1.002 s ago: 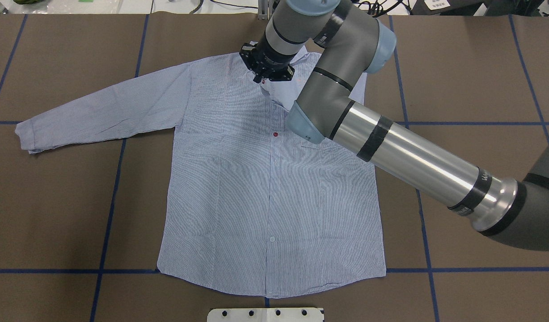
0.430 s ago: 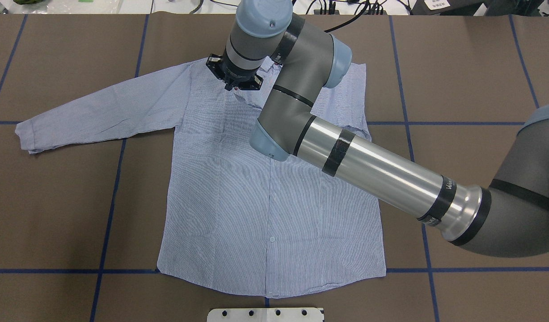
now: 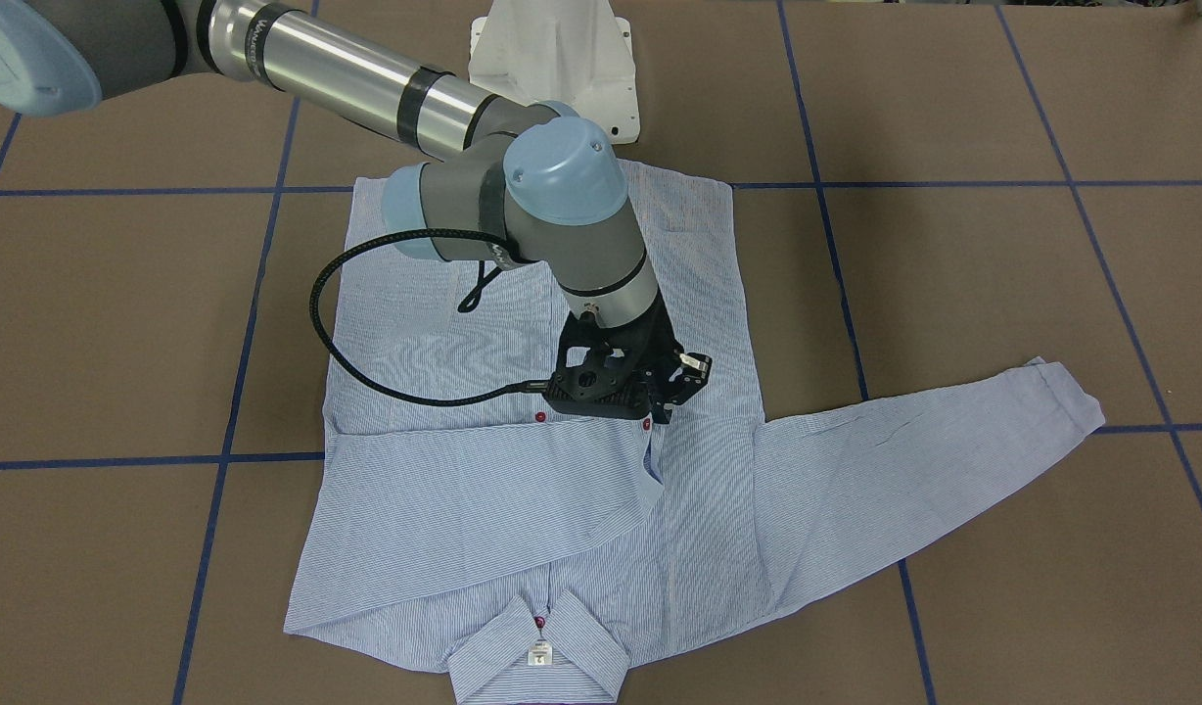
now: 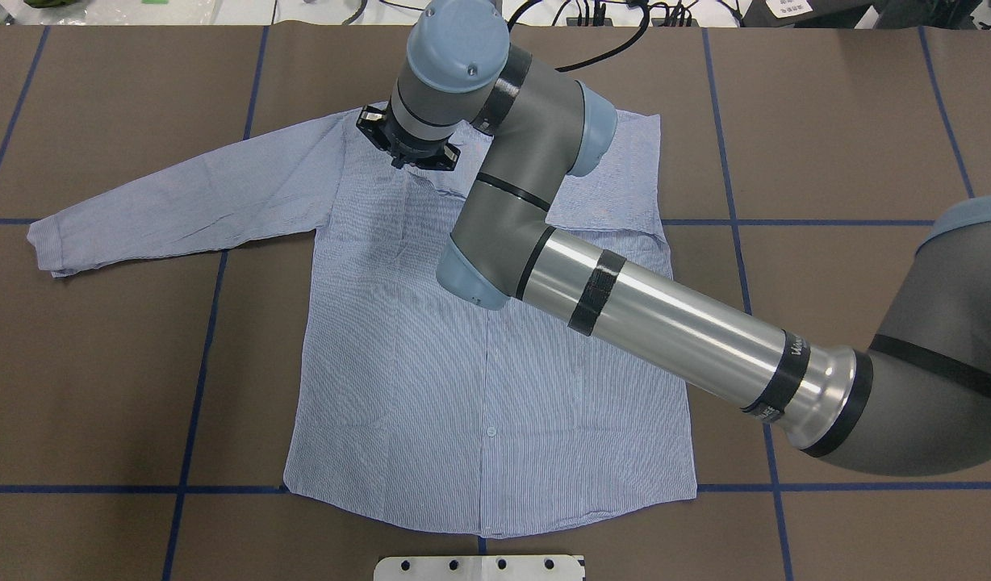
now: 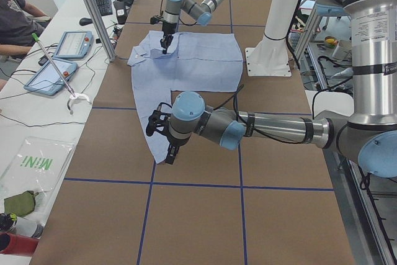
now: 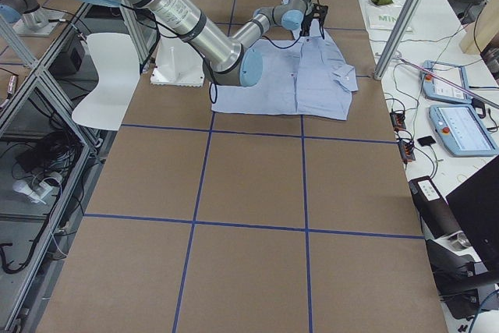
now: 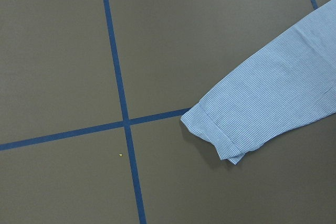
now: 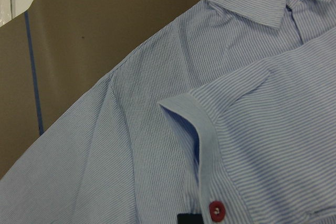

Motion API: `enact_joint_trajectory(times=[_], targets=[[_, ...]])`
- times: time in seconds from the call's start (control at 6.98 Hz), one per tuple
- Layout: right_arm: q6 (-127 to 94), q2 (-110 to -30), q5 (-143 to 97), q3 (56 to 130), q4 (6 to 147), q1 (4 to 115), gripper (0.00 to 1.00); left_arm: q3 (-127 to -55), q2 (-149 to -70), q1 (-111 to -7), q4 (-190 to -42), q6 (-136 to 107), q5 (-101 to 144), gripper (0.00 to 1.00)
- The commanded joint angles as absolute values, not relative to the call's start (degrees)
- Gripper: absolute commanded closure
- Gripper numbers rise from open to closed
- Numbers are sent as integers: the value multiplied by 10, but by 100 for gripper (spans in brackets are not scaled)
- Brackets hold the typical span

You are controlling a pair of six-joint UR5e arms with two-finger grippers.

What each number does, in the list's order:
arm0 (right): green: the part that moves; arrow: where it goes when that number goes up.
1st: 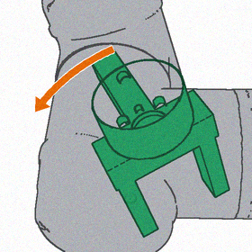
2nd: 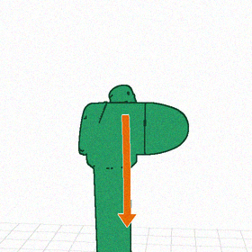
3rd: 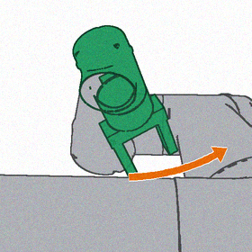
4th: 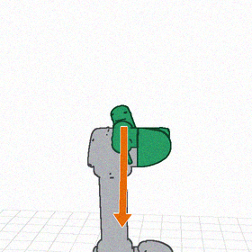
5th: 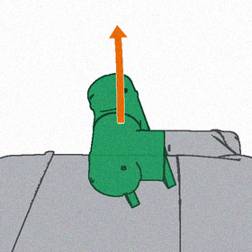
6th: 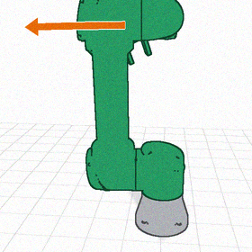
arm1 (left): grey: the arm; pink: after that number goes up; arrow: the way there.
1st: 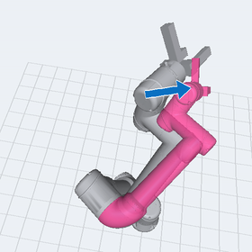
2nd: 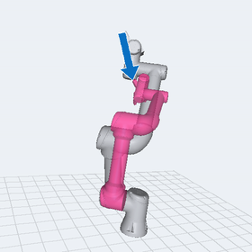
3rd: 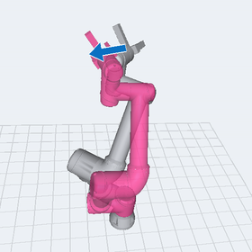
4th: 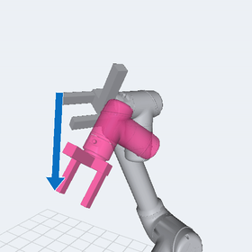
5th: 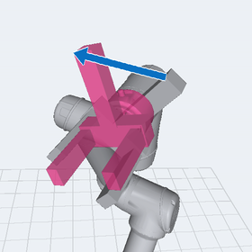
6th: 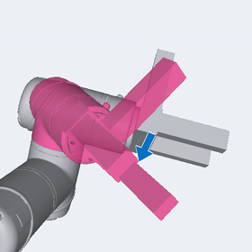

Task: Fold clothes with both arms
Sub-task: 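Fold the held sleeve across the shirt front toward the collar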

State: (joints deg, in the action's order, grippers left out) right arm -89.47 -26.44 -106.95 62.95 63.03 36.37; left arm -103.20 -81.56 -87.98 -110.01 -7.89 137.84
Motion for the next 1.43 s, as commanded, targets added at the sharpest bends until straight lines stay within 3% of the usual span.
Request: enact_joint_trajectory(times=[0.0, 0.14, 0.43, 0.72, 1.15, 1.29], targets=[[-904, -259, -1038, 623, 620, 345, 56, -1032, -816, -879, -1101, -78, 1377, 1], [-908, -252, -1000, 614, 617, 329, 2, -1031, -816, -876, -1102, -76, 1377, 1], [-935, -249, -991, 615, 617, 324, 1, -1008, -824, -847, -1131, -101, 1374, 1], [-962, -264, -998, 629, 622, 338, 1, -902, -873, -807, -1209, -178, 1373, 1], [-956, -392, -1077, 760, 642, 387, 1, -757, -945, -713, -1364, -429, 1372, 3], [-956, -421, -1078, 797, 642, 390, 1, -745, -948, -703, -1389, -506, 1372, 11]])
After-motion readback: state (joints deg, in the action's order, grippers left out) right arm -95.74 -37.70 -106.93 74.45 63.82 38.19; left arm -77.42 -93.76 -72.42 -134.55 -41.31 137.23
